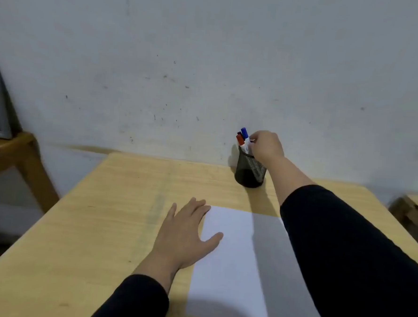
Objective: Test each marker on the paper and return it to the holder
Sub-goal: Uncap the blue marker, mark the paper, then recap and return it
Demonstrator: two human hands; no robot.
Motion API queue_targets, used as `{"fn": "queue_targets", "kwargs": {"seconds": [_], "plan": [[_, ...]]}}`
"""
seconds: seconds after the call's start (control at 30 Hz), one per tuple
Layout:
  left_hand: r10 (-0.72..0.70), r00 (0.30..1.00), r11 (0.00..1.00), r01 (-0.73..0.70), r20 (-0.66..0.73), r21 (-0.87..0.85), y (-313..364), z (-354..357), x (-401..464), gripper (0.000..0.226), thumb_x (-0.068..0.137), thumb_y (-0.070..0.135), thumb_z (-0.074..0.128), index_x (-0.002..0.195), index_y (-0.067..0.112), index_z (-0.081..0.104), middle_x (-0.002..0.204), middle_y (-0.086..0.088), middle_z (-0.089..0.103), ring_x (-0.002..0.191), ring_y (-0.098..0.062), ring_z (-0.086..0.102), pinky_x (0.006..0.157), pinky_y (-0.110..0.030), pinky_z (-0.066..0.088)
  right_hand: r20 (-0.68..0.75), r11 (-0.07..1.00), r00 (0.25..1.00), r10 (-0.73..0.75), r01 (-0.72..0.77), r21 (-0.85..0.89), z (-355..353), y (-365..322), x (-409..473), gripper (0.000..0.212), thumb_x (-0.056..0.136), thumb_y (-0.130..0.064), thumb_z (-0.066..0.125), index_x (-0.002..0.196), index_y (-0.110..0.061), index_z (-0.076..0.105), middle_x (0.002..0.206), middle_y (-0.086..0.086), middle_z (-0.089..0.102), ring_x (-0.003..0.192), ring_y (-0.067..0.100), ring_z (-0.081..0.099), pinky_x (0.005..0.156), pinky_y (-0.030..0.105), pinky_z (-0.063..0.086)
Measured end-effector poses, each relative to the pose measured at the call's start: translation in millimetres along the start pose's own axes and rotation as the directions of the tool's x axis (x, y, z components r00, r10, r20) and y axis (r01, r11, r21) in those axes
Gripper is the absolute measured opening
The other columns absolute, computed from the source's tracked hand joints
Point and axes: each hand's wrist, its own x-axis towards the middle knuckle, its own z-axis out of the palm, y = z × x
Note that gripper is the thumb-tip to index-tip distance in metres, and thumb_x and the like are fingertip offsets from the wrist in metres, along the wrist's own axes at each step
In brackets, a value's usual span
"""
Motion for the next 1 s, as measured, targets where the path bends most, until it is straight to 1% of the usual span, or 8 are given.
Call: {"fn": "queue_targets", "kwargs": {"seconds": [0.23, 0.4, 0.57, 0.7, 0.77, 0.83, 0.9, 1.0], "plan": [[0.022, 1.0, 0.999, -0.021, -0.022, 0.037, -2.4, 3.6, 2.1, 0.073, 0.082, 0.067, 0.038, 0.145, 0.032, 0.027, 0.157, 0.02, 0.018, 0.147, 0.0, 0.001, 0.122, -0.039, -0.002, 0.057, 0.999, 0.998, -0.009, 0.011, -0.034, 5.3, -1.8, 10.7, 0.027, 0.092, -0.012, 0.055, 0.118, -0.008, 0.06, 0.116, 0.014, 0.065, 0.094, 0.028, 0.059, 0.078, 0.033, 0.047], [0.021, 1.0, 0.999, -0.02, -0.021, 0.047, -3.0, 3.1, 3.2, 0.073, 0.082, 0.067, 0.037, 0.146, 0.033, 0.027, 0.157, 0.02, 0.017, 0.147, 0.001, 0.001, 0.122, -0.039, -0.001, -0.091, 0.987, 0.992, -0.091, 0.102, 0.123, -8.4, -6.8, 4.8, 0.03, 0.099, -0.015, 0.042, 0.124, -0.001, 0.052, 0.117, 0.02, 0.062, 0.099, 0.034, 0.059, 0.078, 0.034, 0.043], [0.019, 1.0, 0.998, -0.019, -0.002, 0.057, 0.4, -0.4, -0.2, 0.073, 0.084, 0.066, 0.035, 0.147, 0.031, 0.025, 0.158, 0.018, 0.017, 0.147, -0.002, 0.002, 0.122, -0.041, 0.0, -0.264, 0.919, 0.941, -0.212, 0.284, 0.274, -52.9, -31.1, -11.8, 0.03, 0.101, -0.021, 0.04, 0.124, -0.007, 0.052, 0.096, 0.006, 0.056, 0.091, 0.032, 0.064, 0.079, 0.038, 0.047], [0.015, 1.0, 0.996, -0.017, 0.026, 0.082, 2.8, -1.7, -1.7, 0.073, 0.086, 0.066, 0.034, 0.149, 0.029, 0.023, 0.159, 0.015, 0.016, 0.148, -0.005, 0.002, 0.122, -0.043, 0.001, -0.147, 0.896, 0.948, -0.283, 0.316, 0.313, -68.6, -36.4, -53.8, 0.029, 0.101, -0.026, 0.042, 0.122, -0.013, 0.058, 0.089, 0.002, 0.052, 0.082, 0.031, 0.066, 0.069, 0.029, 0.045], [0.003, 0.999, 1.0, -0.004, 0.044, 0.02, 3.7, -4.2, -2.2, 0.074, 0.087, 0.064, 0.037, 0.149, 0.027, 0.02, 0.159, 0.012, 0.018, 0.148, -0.007, 0.008, 0.121, -0.043, 0.003, -0.047, 0.892, 0.944, -0.326, 0.323, 0.315, -61.7, -30.2, -80.5, 0.02, 0.101, -0.024, 0.044, 0.093, -0.023, 0.062, 0.079, 0.002, 0.051, 0.067, 0.027, 0.059, 0.061, 0.026, 0.043], [-0.017, 1.0, 0.983, 0.013, -0.023, -0.181, 9.1, -11.5, -2.6, 0.073, 0.09, 0.055, 0.046, 0.15, 0.027, 0.016, 0.157, 0.009, 0.024, 0.144, -0.011, 0.025, 0.12, -0.044, 0.015, 0.047, 0.894, 0.923, -0.381, 0.355, 0.275, -51.2, -19.4, -104.8, 0.029, 0.098, -0.015, 0.045, 0.073, -0.023, 0.057, 0.073, 0.006, 0.05, 0.068, 0.027, 0.051, 0.066, 0.032, 0.042], [-0.027, 0.979, 0.951, -0.038, -0.204, -0.308, 18.3, -23.3, -1.7, 0.066, 0.094, 0.041, 0.05, 0.149, 0.029, 0.016, 0.155, 0.009, 0.029, 0.135, -0.015, 0.04, 0.112, -0.043, 0.033, 0.137, 0.904, 0.907, -0.399, 0.365, 0.222, -39.5, -7.9, -126.3, 0.029, 0.096, -0.01, 0.047, 0.078, -0.024, 0.066, 0.083, 0.01, 0.051, 0.078, 0.027, 0.051, 0.075, 0.035, 0.04], [0.109, 0.908, 0.956, -0.207, -0.405, -0.207, 29.2, -38.9, 1.9, 0.049, 0.096, 0.027, 0.049, 0.143, 0.026, 0.033, 0.145, 0.006, 0.042, 0.127, -0.016, 0.046, 0.104, -0.04, 0.041, 0.204, 0.916, 0.898, -0.389, 0.353, 0.192, -27.3, 3.1, -149.9, 0.027, 0.096, -0.012, 0.05, 0.109, -0.021, 0.072, 0.092, 0.006, 0.051, 0.082, 0.021, 0.051, 0.071, 0.029, 0.033]]}}
